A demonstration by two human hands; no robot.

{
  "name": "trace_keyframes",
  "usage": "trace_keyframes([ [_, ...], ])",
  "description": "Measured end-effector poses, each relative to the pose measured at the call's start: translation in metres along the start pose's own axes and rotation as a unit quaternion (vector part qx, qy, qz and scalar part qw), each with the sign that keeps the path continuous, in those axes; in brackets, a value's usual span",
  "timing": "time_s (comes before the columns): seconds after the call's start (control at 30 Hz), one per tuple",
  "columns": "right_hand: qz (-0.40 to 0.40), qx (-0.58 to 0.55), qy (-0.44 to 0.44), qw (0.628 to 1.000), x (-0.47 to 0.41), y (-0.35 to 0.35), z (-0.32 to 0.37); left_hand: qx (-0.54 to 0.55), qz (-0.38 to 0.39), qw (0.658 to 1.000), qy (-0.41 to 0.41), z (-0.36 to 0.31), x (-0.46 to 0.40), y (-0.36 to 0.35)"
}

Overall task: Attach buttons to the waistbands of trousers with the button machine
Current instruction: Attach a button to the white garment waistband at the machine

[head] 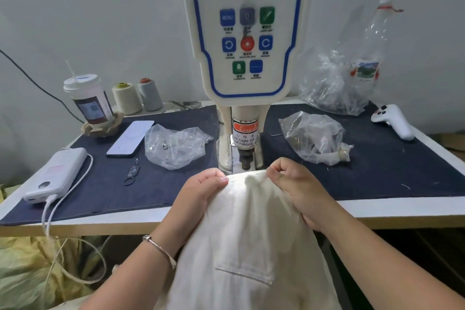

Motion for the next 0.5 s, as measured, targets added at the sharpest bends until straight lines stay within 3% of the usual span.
trace_keyframes([
  [0.2, 0.02, -0.047, 0.003, 0.999, -0.003, -0.001, -0.016, -0.071, -0.007, 0.997, -0.031, 0.015, -0.007, 0.0],
  [0.5, 0.049, -0.175, 0.014, 0.983, -0.005, -0.008, -0.026, -0.077, -0.012, 0.997, -0.027, 0.02, -0.012, 0.002],
])
Point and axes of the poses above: each hand's wrist, its own x-axis away from the middle knuckle, its own y-axis out of the back of the hand, z = x × y, the point moved 5 cm from there along -x, towards the middle knuckle, and after that the axes turned 2 degrees about x, right-handed, at the moved point
